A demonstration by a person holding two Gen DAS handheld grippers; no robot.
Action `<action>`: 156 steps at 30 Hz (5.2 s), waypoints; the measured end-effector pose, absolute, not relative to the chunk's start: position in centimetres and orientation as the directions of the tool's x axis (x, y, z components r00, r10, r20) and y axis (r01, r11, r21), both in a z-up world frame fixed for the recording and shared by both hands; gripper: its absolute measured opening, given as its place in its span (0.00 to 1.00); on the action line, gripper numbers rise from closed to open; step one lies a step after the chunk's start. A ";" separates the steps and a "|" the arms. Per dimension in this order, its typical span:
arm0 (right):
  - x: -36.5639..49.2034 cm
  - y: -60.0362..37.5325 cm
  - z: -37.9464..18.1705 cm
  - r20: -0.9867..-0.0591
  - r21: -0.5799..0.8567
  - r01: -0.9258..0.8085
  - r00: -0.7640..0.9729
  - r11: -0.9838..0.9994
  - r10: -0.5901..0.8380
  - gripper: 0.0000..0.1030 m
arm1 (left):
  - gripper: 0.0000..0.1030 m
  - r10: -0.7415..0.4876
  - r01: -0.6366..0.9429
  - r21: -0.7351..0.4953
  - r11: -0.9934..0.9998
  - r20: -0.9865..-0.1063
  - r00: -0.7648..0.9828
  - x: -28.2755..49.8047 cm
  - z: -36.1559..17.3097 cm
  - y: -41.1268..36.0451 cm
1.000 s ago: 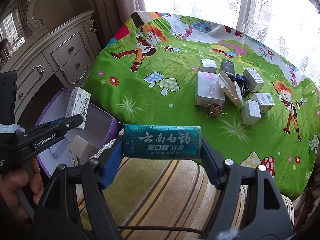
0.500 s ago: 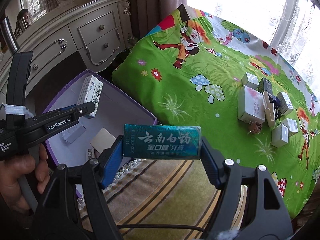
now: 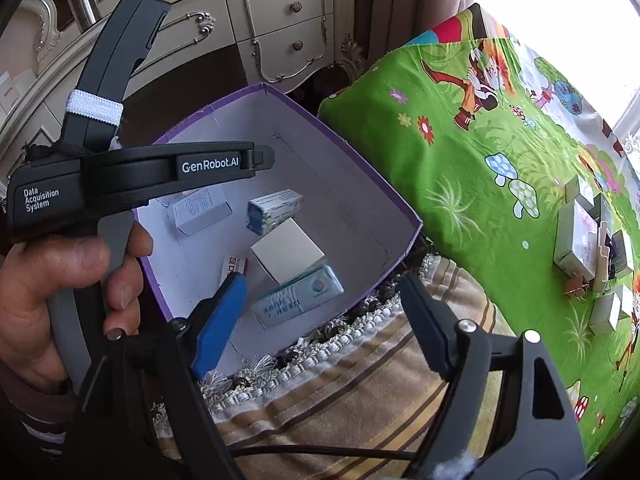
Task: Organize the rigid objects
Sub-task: 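Carry both boxes to the purple storage box and open both tools to drop them, then move both open tools back toward the boxes on the bed, then grasp the white cube box with right tool while left tool grasps the white plastic tray, then carry the white cube box and white tray to the purple box and release them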
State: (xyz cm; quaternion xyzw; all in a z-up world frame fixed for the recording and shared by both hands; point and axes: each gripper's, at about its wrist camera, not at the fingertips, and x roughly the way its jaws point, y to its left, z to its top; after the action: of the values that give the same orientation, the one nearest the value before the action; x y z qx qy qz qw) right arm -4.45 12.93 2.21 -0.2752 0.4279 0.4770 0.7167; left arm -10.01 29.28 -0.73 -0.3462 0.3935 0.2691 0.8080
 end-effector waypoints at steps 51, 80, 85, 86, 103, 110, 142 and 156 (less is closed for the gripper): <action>15.5 -11.4 4.1 -0.808 0.142 -0.460 0.457 0.876 0.371 0.83 | 0.47 -0.013 -0.381 -0.240 0.893 -0.860 0.511 9.0 0.9 12.4; 22.9 -11.8 -0.2 -0.836 0.115 -0.374 0.465 0.920 0.293 0.84 | 0.51 -0.226 -0.171 -0.374 0.912 -0.803 0.551 21.6 0.4 6.5; 23.8 -11.2 -1.2 -0.835 0.114 -0.365 0.469 0.924 0.288 0.84 | 0.51 -0.234 -0.174 -0.379 0.909 -0.809 0.539 23.3 -0.4 6.2; 24.0 -11.2 -1.3 -0.833 0.116 -0.363 0.471 0.925 0.290 0.83 | 0.51 -0.231 -0.174 -0.372 0.912 -0.814 0.533 23.6 -0.6 6.0; 25.4 -11.5 -3.0 -0.839 0.161 -0.375 0.434 0.913 0.327 0.50 | 0.31 -0.268 -0.117 -0.366 0.923 -0.832 0.485 26.3 -2.0 3.4; 25.2 -11.6 -3.1 -0.832 0.173 -0.380 0.438 0.908 0.342 0.39 | 0.24 -0.304 -0.103 -0.404 0.909 -0.811 0.501 26.2 -2.1 3.5; 23.5 -13.5 0.4 -0.718 0.155 -0.377 0.592 0.913 0.367 0.38 | 0.09 -0.267 -0.098 -0.417 0.904 -0.728 0.631 24.1 0.1 4.5; 20.8 -12.4 4.3 -0.677 0.123 -0.395 0.637 0.911 0.368 0.38 | 0.09 -0.253 -0.108 -0.430 0.896 -0.696 0.672 20.4 3.7 6.1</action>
State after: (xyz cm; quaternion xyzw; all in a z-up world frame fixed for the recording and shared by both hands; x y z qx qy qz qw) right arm 20.78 -12.45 4.30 -0.0184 0.3700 0.2107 0.9046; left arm 20.35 6.06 3.73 -0.2240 0.4028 -0.0409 0.8865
